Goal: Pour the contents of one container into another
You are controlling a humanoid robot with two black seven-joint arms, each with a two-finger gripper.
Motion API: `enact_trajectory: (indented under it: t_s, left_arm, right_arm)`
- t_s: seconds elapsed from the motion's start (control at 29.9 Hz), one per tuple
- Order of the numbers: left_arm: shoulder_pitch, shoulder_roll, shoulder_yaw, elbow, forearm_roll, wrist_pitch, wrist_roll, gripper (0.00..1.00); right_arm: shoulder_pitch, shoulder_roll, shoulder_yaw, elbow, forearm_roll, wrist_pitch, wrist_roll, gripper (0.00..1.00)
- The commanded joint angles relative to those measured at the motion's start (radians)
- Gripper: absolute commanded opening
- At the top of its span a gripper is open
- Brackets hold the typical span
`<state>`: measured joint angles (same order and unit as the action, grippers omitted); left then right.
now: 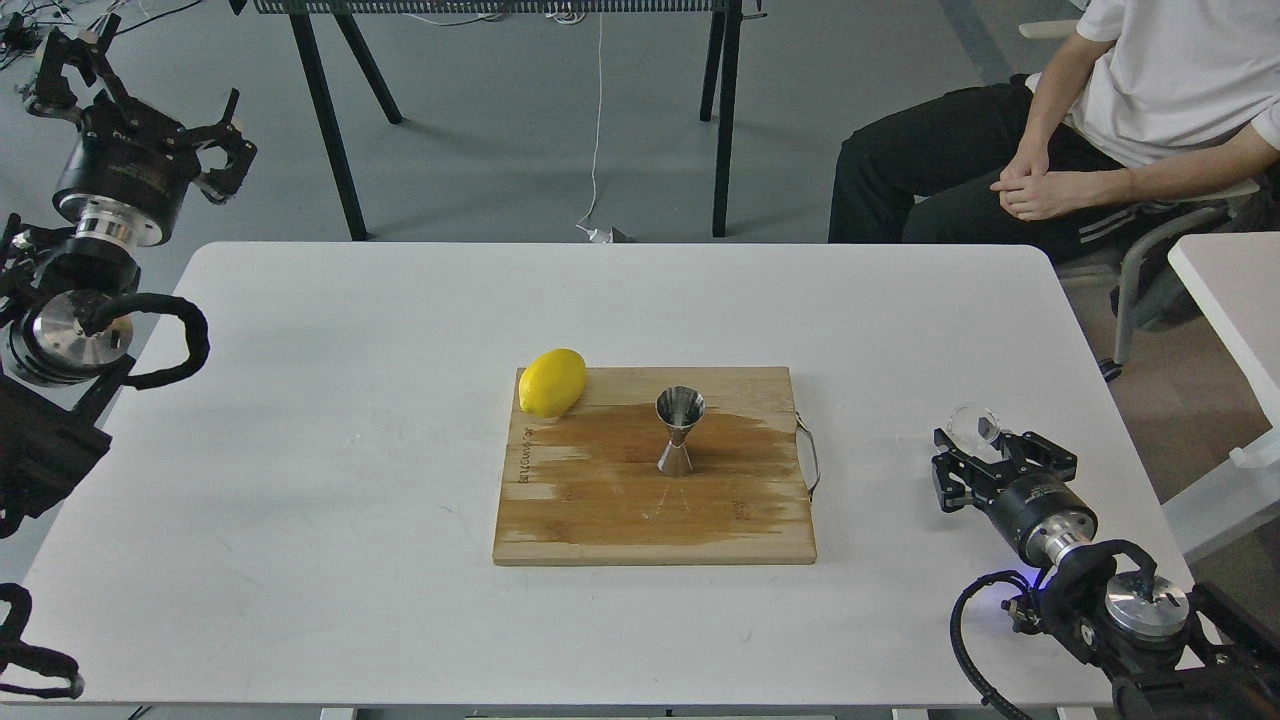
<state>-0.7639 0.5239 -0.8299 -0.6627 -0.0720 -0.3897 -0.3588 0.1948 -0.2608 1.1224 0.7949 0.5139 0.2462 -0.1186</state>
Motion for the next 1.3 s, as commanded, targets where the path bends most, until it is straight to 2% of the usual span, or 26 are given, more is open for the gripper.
enact_trajectory:
  t_s: [0.0, 0.03, 0.07, 0.17, 0.27, 0.37, 0.6, 0.67, 0.8, 0.97, 1.07, 1.1, 1.27]
  left_arm:
    - [0.0, 0.002, 0.0, 0.0, 0.0, 0.0, 0.0, 1.0]
    - [0.0, 0.002, 0.0, 0.0, 0.0, 0.0, 0.0, 1.0]
    - [0.0, 0.002, 0.0, 0.0, 0.0, 0.0, 0.0, 1.0]
    - [0.002, 0.004, 0.0, 0.0, 0.0, -0.001, 0.0, 1.0]
    - [0.002, 0.004, 0.0, 0.0, 0.0, -0.001, 0.0, 1.0]
    - [0.002, 0.004, 0.0, 0.0, 0.0, -0.001, 0.0, 1.0]
    - [0.002, 0.002, 0.0, 0.0, 0.0, -0.001, 0.0, 1.0]
    - [0.002, 0.001, 0.0, 0.0, 0.0, -0.001, 0.0, 1.0]
    - [0.002, 0.001, 0.0, 0.0, 0.0, -0.001, 0.0, 1.0]
    - [0.0, 0.001, 0.0, 0.0, 0.0, 0.0, 0.0, 1.0]
    - [0.0, 0.002, 0.0, 0.0, 0.0, -0.001, 0.0, 1.0]
    - [0.0, 0.002, 0.0, 0.0, 0.0, -0.001, 0.0, 1.0]
    - [0.002, 0.007, 0.0, 0.0, 0.0, -0.001, 0.0, 1.0]
  right_arm:
    - [0.0, 0.0, 0.005, 0.004, 0.002, 0.011, -0.004, 0.42]
    - [0.0, 0.0, 0.005, 0.004, 0.002, 0.018, -0.006, 0.35]
    - [0.0, 0.002, 0.005, 0.004, 0.002, 0.022, -0.007, 0.33]
    - [-0.002, 0.008, 0.005, 0.004, 0.0, 0.024, -0.007, 0.35]
    - [0.0, 0.014, 0.005, 0.001, 0.0, 0.024, -0.006, 0.41]
    - [0.0, 0.015, 0.005, 0.0, 0.0, 0.022, -0.004, 0.56]
    - [0.0, 0.015, 0.005, -0.003, 0.0, 0.022, -0.003, 0.72]
    - [0.0, 0.015, 0.005, -0.008, 0.0, 0.021, -0.003, 0.79]
    - [0.0, 0.015, 0.005, -0.008, 0.0, 0.021, -0.001, 0.84]
    - [0.0, 0.015, 0.005, -0.008, 0.0, 0.021, -0.001, 0.86]
    - [0.002, 0.014, 0.005, -0.006, 0.0, 0.022, -0.001, 0.95]
    - [0.002, 0.014, 0.005, 0.0, 0.0, 0.024, -0.001, 0.95]
    - [0.015, 0.005, -0.006, 0.007, -0.006, 0.096, -0.009, 0.98]
